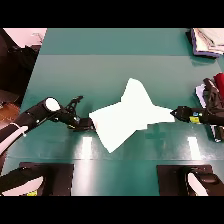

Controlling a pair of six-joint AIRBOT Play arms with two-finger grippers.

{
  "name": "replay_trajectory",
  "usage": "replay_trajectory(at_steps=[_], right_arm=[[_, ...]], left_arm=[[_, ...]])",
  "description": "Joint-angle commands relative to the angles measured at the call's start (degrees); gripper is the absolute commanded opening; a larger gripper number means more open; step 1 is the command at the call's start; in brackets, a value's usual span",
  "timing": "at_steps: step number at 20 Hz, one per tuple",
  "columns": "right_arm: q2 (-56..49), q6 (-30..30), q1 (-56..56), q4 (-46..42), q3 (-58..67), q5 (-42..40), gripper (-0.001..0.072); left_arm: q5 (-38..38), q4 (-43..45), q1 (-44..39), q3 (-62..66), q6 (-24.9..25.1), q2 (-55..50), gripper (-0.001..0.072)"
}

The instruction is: Fold the shirts.

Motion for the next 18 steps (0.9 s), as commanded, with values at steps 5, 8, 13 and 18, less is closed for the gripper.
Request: replay_trajectory(at_steps=[5, 8, 13, 18], right_arm=[[2.3, 0.4, -3.5, 0.2, -0.5, 0.5, 0.0012], [2.3, 0.4, -3.5, 0.2, -0.5, 0.3, 0.0012], [2.3, 0.4, -3.5, 0.2, -0.5, 0.5, 0.0012], [2.3, 0.1, -3.7, -0.5, 4.6, -0.5, 0.0013]], left_arm=[[12.0, -8.7, -12.3, -0.3, 1.1, -1.4, 0.0538], [13.9, -10.2, -14.4, -0.3, 1.1, -1.6, 0.0537], [10.0, -13.1, -14.8, 1.7, 1.7, -1.1, 0.0024], [0.3, 0.1, -12.9, 16.5, -0.6, 3.8, 0.0024]])
